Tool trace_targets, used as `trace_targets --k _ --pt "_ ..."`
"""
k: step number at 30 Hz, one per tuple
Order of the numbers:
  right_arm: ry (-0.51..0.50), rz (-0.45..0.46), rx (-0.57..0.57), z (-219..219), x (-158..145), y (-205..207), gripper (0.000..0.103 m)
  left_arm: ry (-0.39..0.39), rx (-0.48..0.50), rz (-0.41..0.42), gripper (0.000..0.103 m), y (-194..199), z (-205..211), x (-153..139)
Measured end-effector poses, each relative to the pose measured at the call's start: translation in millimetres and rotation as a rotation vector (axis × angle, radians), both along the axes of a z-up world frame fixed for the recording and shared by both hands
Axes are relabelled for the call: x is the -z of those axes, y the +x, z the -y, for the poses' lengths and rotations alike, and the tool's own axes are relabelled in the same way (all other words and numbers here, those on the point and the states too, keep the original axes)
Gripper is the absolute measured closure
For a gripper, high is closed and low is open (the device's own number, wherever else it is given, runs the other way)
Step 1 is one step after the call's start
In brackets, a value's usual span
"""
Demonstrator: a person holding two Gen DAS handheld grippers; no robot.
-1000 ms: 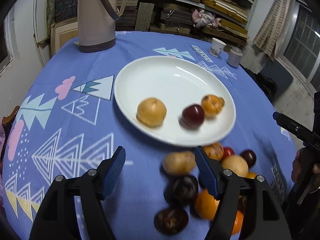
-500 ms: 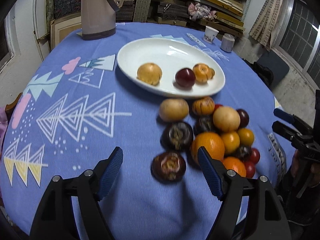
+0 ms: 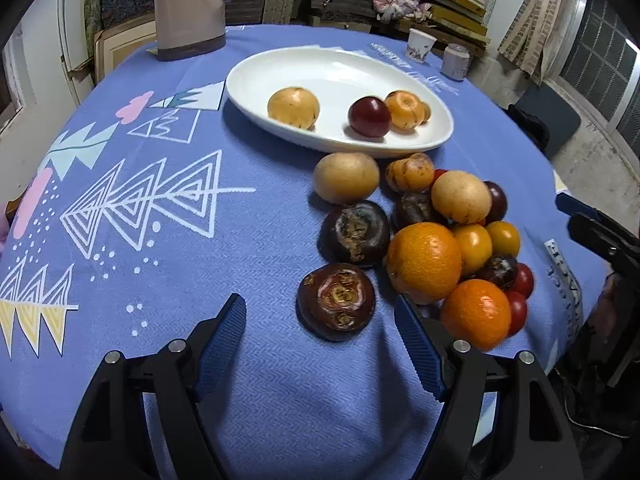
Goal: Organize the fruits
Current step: 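Grasp a dark brown mangosteen with the left tool while the right tool returns to the pile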
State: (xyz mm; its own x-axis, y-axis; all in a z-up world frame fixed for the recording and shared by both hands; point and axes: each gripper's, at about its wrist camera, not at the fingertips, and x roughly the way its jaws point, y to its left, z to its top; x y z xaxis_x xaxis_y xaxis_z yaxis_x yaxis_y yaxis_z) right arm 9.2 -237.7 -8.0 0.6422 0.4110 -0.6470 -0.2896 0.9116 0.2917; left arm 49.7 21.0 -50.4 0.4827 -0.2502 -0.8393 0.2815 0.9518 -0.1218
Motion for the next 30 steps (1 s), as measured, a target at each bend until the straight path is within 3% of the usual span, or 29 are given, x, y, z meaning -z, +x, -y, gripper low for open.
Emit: trace_targets --k 3,7,11,14,18,28,29,30 --pt "-0.030 -0.004 0.008 -1.7 2.2 1.3 0.008 0.055 0.012 -0.002 0.038 -0.1 5.3 6.3" --pt "-0.111 0.003 0.035 -6.7 7.1 3.6 0.008 0.126 0.034 0.030 0.038 -1.9 16.1 9.6" --pt "-0.182 0.005 0.033 -14.6 14.1 7.7 0.008 0.115 0.029 0.034 0.038 0.4 15.5 9.7" --pt "-0.166 -0.012 0.050 -15.3 18.0 14.6 0.008 0.103 0.028 0.039 0.037 0.2 14.6 9.9" --pt "-0.149 -0.031 0.077 -15.1 22.4 23.7 0.008 0.061 0.052 0.045 0.024 0.0 15.1 11.1" --pt "-0.141 -0.045 0.049 -20.8 24.0 28.9 0.008 0.067 0.044 0.062 0.023 -1.9 18.1 11.8" --pt "-0.140 -0.044 0.049 -20.9 24.2 28.6 0.008 0.078 0.040 0.065 0.031 -2.2 17.8 11.4" --pt "-0.140 -0.041 0.049 -20.6 23.9 28.3 0.008 0.097 0.022 0.076 0.049 -2.3 16.5 9.9"
